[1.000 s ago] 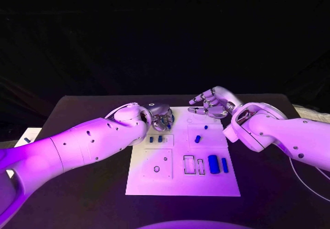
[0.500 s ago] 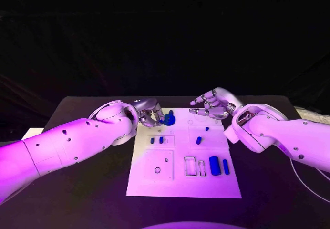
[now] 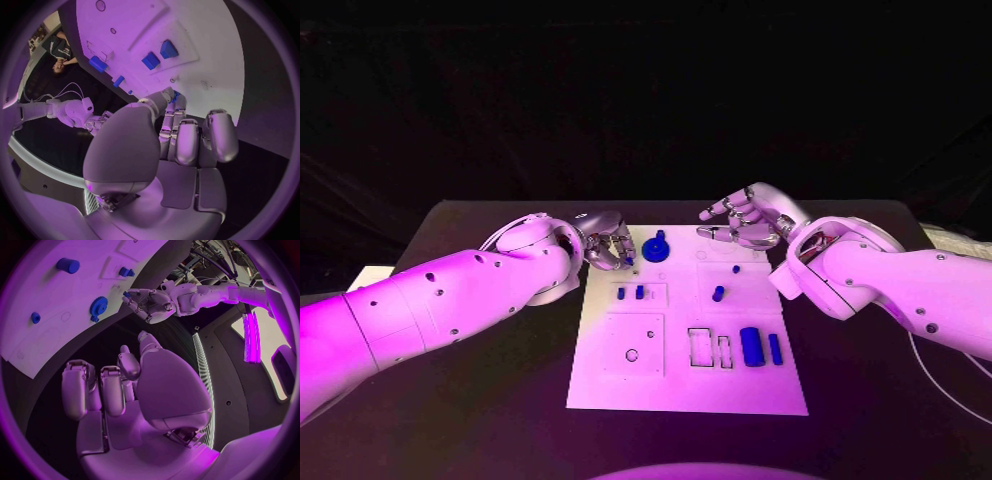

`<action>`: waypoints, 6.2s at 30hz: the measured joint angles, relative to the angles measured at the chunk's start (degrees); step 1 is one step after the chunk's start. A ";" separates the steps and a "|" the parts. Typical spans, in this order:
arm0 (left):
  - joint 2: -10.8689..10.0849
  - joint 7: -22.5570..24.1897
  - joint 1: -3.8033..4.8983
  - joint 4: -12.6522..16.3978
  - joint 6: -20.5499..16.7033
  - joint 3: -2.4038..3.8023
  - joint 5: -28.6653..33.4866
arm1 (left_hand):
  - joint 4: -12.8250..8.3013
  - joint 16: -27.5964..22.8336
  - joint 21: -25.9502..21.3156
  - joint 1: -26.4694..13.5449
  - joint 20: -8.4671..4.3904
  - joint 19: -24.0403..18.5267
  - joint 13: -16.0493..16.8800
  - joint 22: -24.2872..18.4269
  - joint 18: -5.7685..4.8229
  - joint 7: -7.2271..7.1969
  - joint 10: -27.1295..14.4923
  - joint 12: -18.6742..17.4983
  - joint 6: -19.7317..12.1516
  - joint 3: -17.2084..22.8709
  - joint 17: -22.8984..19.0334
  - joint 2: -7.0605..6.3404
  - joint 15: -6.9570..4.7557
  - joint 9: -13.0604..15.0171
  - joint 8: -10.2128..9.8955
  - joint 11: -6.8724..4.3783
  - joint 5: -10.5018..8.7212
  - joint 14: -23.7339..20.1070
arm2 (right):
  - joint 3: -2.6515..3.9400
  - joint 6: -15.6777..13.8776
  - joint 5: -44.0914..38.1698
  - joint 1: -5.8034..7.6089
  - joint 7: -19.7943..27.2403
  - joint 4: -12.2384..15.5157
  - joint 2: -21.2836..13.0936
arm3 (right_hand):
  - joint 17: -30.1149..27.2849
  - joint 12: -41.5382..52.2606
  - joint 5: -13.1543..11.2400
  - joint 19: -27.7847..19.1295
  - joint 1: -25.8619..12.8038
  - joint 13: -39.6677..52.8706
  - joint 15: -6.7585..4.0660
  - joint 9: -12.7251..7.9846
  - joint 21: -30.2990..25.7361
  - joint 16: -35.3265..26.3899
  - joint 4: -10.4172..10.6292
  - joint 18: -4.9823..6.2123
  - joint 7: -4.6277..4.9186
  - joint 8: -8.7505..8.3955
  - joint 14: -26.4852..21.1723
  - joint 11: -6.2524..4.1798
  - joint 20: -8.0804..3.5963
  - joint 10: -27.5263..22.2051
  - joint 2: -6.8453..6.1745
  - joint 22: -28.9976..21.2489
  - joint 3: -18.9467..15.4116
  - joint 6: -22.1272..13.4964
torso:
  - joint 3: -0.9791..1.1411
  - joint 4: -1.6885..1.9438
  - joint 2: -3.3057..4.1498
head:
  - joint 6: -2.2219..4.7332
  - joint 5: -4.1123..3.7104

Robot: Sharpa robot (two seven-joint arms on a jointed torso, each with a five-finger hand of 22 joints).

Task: Assemble the parts on the task board

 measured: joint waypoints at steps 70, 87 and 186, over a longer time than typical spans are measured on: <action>3.38 -2.42 -1.04 -2.59 3.16 -0.37 -3.55 | -0.01 0.00 0.00 -1.66 0.00 0.00 0.07 -0.02 0.00 -0.73 1.73 -0.90 1.12 -0.01 -0.61 0.29 -0.21 -0.24 -0.42 -0.50 0.00 0.21 | 0.00 0.15 0.03 -0.08 -0.04 -0.14 0.40 | -0.04 0.00 0.22 0.00 0.00 0.01 -0.15 0.02 0.00 0.00 0.00 0.00 0.00 0.00 0.15 0.00 0.00 0.00 0.00 -0.01 0.00 0.00 | 0.01 -0.07 0.00 | -0.58 0.03; 3.37 -3.32 -1.11 -2.94 3.82 -0.43 -3.07 | 0.05 0.00 -2.32 -3.38 0.93 -0.93 -0.88 -0.20 0.00 2.36 -3.51 -2.79 -4.22 -0.41 -1.69 -1.43 1.13 -2.64 -1.89 2.26 0.01 0.12 | 0.00 0.23 0.04 -0.09 -0.05 -0.17 0.38 | -0.04 0.00 0.22 0.00 0.00 -0.06 -0.12 0.01 0.00 0.00 0.00 0.00 0.00 0.00 0.12 0.00 0.00 0.00 0.00 -0.01 0.00 0.00 | 0.01 -0.07 -0.02 | -0.67 -0.03; -13.80 30.74 -2.99 13.08 -7.93 -1.54 90.79 | -1.11 -13.93 -36.28 -4.73 2.05 -15.36 0.08 -23.13 4.93 2.05 -5.25 5.13 -4.72 -2.10 -28.25 2.20 1.64 -6.59 1.56 1.75 -0.37 -10.44 | 0.04 24.78 -50.04 -2.54 -13.71 -6.45 3.26 | -12.59 -56.99 -15.02 -0.64 5.28 -66.31 -0.22 1.32 -2.66 -17.98 -5.85 0.92 -1.86 0.00 0.21 -0.12 -0.80 -7.03 -3.72 -2.06 25.03 9.03 | -0.24 -0.02 -0.04 | -0.09 -3.20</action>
